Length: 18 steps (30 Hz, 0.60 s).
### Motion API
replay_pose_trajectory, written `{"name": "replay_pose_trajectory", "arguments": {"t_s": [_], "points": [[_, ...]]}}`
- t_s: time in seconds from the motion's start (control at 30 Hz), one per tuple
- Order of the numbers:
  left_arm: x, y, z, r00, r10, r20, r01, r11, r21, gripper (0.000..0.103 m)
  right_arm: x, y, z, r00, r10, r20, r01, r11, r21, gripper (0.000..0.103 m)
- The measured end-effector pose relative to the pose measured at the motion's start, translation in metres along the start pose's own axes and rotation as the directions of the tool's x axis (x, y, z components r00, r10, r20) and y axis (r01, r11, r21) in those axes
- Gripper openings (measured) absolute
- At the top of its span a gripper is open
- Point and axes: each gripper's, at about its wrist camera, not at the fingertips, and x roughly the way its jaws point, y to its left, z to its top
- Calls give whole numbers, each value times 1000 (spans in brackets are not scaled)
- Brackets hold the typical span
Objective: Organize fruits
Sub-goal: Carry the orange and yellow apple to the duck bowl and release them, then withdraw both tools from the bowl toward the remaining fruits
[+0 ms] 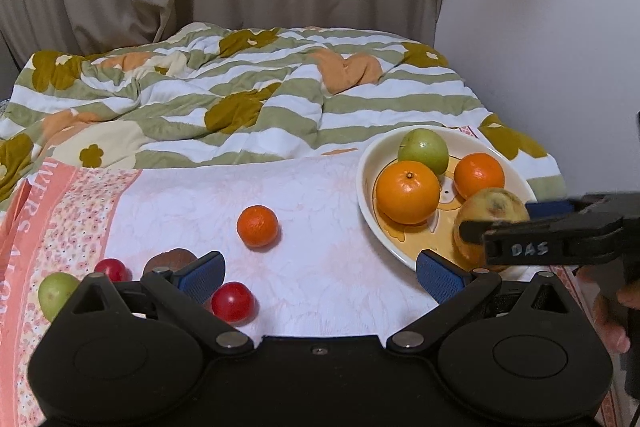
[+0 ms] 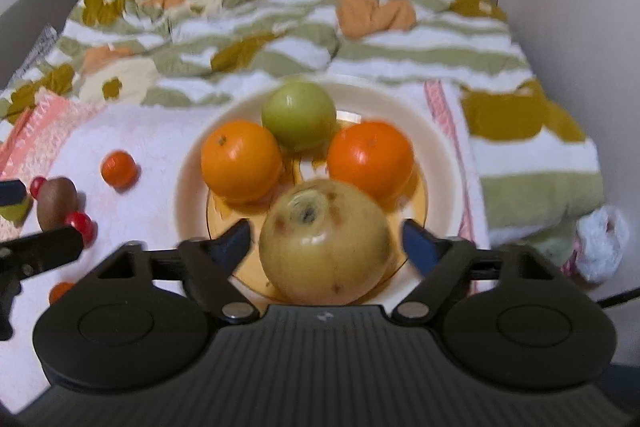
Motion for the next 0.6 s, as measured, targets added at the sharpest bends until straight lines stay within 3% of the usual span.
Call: {"name": "replay_pose_trajectory", "arguments": {"t_s": [0.17,0.6], "points": [[-14,-3,-2,1000,3,30,-2,1000,-11,103,-17,3,3,999,-37,30,38,999,-37,103],[-81,-11,-12,991,37,127,-30,998,-60,103,-89,-2,-4,994,-11,107,14,1000,-26,103]]}}
